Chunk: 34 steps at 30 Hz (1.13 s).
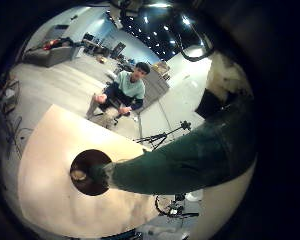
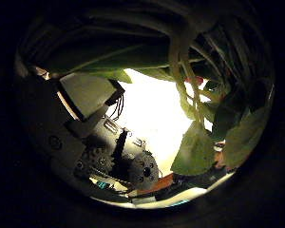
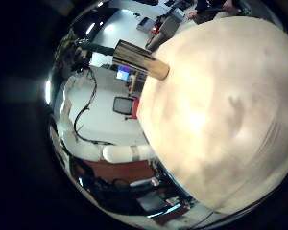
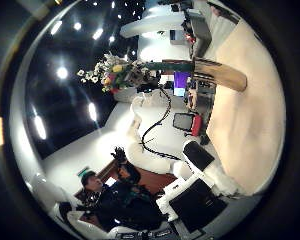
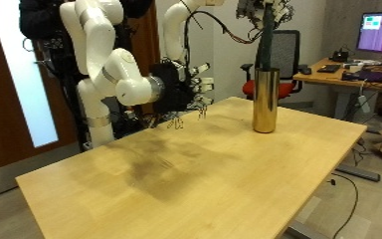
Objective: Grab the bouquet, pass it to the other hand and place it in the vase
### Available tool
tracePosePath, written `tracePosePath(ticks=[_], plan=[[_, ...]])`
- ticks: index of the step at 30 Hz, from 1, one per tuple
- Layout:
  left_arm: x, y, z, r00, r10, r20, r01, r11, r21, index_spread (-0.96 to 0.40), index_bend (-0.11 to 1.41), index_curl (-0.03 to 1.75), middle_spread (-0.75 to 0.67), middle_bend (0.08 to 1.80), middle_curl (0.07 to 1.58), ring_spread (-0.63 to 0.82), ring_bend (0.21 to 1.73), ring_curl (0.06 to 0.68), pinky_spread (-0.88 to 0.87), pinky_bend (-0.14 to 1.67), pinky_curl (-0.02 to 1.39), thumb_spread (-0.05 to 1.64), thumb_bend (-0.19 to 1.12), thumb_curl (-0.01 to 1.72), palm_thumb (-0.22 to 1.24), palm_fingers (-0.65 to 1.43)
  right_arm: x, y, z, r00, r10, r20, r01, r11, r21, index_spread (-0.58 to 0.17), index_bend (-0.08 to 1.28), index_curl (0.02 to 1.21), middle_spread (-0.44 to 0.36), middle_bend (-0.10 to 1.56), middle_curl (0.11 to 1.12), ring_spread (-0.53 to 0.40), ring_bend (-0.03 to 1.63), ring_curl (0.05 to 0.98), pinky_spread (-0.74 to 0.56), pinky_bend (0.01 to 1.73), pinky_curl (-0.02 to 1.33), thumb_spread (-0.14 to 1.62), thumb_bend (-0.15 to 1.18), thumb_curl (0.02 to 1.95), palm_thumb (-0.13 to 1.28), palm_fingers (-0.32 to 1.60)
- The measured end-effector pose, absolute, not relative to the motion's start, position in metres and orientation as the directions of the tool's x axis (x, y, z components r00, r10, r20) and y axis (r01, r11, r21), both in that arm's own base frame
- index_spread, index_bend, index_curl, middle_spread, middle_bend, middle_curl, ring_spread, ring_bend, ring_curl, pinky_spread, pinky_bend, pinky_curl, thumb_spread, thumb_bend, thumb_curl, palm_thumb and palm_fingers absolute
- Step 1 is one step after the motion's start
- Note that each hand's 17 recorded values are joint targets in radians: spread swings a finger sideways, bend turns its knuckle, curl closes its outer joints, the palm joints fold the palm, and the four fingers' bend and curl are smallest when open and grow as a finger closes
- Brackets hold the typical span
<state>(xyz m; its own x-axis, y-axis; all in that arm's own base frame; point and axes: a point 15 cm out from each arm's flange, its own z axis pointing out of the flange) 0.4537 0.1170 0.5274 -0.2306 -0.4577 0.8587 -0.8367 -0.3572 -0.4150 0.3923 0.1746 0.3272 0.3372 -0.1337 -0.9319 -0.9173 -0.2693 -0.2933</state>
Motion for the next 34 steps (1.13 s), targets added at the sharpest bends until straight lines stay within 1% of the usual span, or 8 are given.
tracePosePath(ticks=[3, 4, 5, 7, 10, 15, 22, 34], plan=[[0.457, 0.123, 0.505, -0.177, -0.494, 0.851, -0.856, -0.350, -0.381, -0.42, 0.10, 1.49, -0.56, 0.95, 1.12, -0.46, 1.32, 0.567, -0.61, 1.21, 0.72, 0.66, -0.07, 0.69, 0.65, 0.54, 0.392, 0.176, 0.327, 0.338, -0.133, -0.932, -0.916, -0.272, -0.293, -0.478, 0.18, 0.30, -0.005, 0.17, 0.24, 0.184, 0.28, 0.268, 0.39, 0.42, 0.32, 0.97, -0.02, 0.50, 0.87, 0.00], [0.457, 0.124, 0.499, -0.162, -0.503, 0.849, -0.861, -0.349, -0.371, -0.38, 0.14, 1.42, -0.49, 0.81, 1.07, -0.37, 1.17, 0.543, -0.55, 1.06, 0.69, 0.76, -0.08, 0.62, 0.56, 0.14, 0.392, 0.176, 0.327, 0.338, -0.133, -0.932, -0.916, -0.272, -0.293, -0.478, 0.18, 0.30, -0.007, 0.17, 0.24, 0.184, 0.28, 0.268, 0.39, 0.42, 0.32, 0.97, -0.02, 0.50, 0.87, 0.00], [0.458, 0.126, 0.491, -0.145, -0.508, 0.849, -0.869, -0.346, -0.355, -0.32, 0.17, 1.34, -0.39, 0.67, 0.99, -0.24, 1.08, 0.488, -0.41, 0.88, 0.64, 0.80, -0.07, 0.57, 0.51, -0.07, 0.392, 0.176, 0.327, 0.338, -0.133, -0.932, -0.916, -0.272, -0.293, -0.478, 0.19, 0.30, -0.014, 0.16, 0.24, 0.184, 0.28, 0.268, 0.39, 0.42, 0.32, 0.97, -0.02, 0.50, 0.87, 0.00], [0.462, 0.126, 0.478, -0.122, -0.508, 0.853, -0.881, -0.339, -0.328, -0.23, 0.16, 1.25, -0.24, 0.53, 0.91, -0.09, 0.99, 0.432, -0.22, 0.73, 0.58, 0.82, -0.06, 0.52, 0.46, -0.16, 0.392, 0.176, 0.327, 0.337, -0.133, -0.932, -0.917, -0.271, -0.292, -0.479, 0.19, 0.30, -0.018, 0.16, 0.24, 0.184, 0.28, 0.268, 0.39, 0.42, 0.32, 0.97, -0.02, 0.50, 0.87, 0.00], [0.465, 0.130, 0.474, -0.113, -0.506, 0.855, -0.882, -0.344, -0.321, 0.10, 0.07, 0.92, 0.29, 0.21, 0.66, 0.33, 0.78, 0.309, 0.32, 0.54, 0.44, 0.81, -0.05, 0.42, 0.36, -0.24, 0.392, 0.175, 0.327, 0.337, -0.132, -0.932, -0.917, -0.270, -0.293, -0.483, 0.19, 0.31, -0.017, 0.16, 0.24, 0.184, 0.27, 0.268, 0.39, 0.42, 0.32, 0.97, -0.02, 0.50, 0.87, 0.00], [0.459, 0.146, 0.470, -0.077, -0.516, 0.853, -0.884, -0.361, -0.298, 0.27, 0.07, 0.59, 0.54, 0.14, 0.47, 0.53, 0.64, 0.240, 0.54, 0.42, 0.35, 0.77, -0.05, 0.37, 0.30, -0.26, 0.390, 0.175, 0.330, 0.338, -0.126, -0.933, -0.915, -0.274, -0.295, -0.484, 0.19, 0.31, -0.005, 0.16, 0.24, 0.184, 0.27, 0.269, 0.39, 0.41, 0.32, 0.97, -0.02, 0.50, 0.87, 0.01], [0.433, 0.178, 0.463, 0.003, -0.538, 0.843, -0.884, -0.396, -0.249, 0.27, 0.09, 0.31, 0.63, 0.14, 0.28, 0.66, 0.50, 0.187, 0.66, 0.34, 0.31, 0.73, -0.05, 0.34, 0.23, -0.22, 0.389, 0.177, 0.330, 0.337, -0.121, -0.934, -0.914, -0.279, -0.293, -0.489, 0.19, 0.32, -0.010, 0.16, 0.23, 0.185, 0.27, 0.265, 0.39, 0.40, 0.31, 0.97, -0.02, 0.50, 0.87, 0.02], [0.368, 0.187, 0.458, 0.060, -0.529, 0.847, -0.872, -0.440, -0.213, 0.24, 0.12, 0.14, 0.63, 0.15, 0.14, 0.71, 0.41, 0.176, 0.68, 0.30, 0.30, 0.72, -0.04, 0.34, 0.21, -0.17, 0.385, 0.185, 0.330, 0.351, -0.110, -0.930, -0.904, -0.299, -0.306, -0.494, 0.20, 0.33, -0.004, 0.16, 0.23, 0.184, 0.25, 0.264, 0.39, 0.38, 0.31, 0.97, -0.02, 0.50, 0.87, 0.04]])
